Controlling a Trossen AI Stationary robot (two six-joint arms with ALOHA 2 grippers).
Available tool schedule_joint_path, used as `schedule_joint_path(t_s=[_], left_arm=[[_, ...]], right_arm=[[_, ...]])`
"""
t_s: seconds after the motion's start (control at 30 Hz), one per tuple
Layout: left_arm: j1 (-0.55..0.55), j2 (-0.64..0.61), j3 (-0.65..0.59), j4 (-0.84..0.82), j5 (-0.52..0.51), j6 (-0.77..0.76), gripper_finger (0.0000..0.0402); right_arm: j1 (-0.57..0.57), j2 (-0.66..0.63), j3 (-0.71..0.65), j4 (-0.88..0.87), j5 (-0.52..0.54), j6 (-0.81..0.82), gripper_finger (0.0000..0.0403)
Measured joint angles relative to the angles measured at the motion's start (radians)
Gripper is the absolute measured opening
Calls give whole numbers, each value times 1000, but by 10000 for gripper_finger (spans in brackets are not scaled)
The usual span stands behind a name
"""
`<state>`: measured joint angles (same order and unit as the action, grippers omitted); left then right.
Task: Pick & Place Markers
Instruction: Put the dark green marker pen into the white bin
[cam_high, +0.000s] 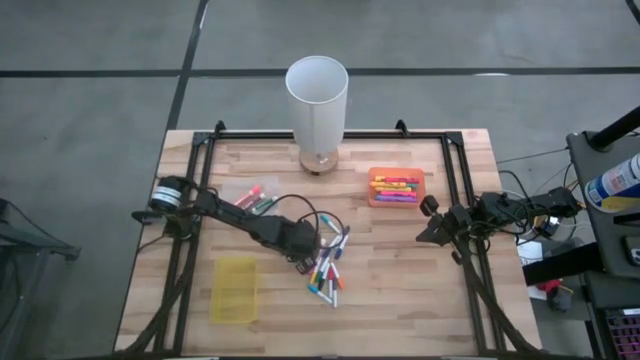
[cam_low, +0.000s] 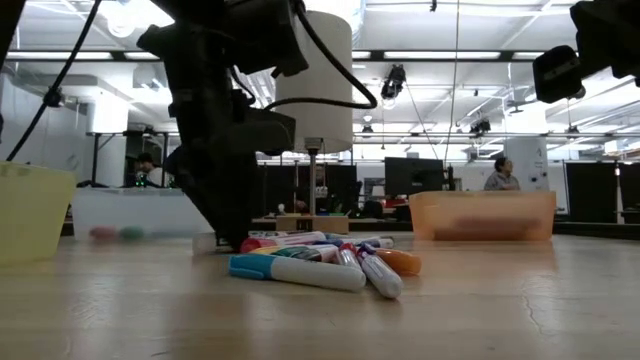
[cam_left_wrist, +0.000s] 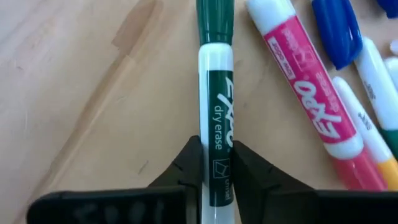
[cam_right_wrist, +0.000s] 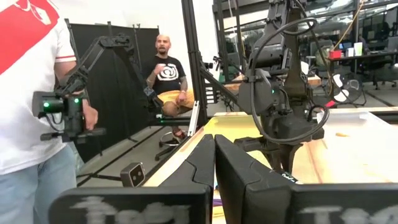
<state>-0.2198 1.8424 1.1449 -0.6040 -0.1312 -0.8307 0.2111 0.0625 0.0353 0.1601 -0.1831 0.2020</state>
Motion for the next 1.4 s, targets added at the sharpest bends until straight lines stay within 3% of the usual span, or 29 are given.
schedule_joint_path(t_s=[0.3,0.83,1.4], left_arm=[[-1,-148,-4,-141,-16,89,58],[65,-479,-9,-477,-324,160,61],[219,-584,-263,-572,-323,294,62]], right_arm=[[0,0,0,-2,0,0,9],[0,0,0,-7,0,0,9],[0,0,0,-7,0,0,9]])
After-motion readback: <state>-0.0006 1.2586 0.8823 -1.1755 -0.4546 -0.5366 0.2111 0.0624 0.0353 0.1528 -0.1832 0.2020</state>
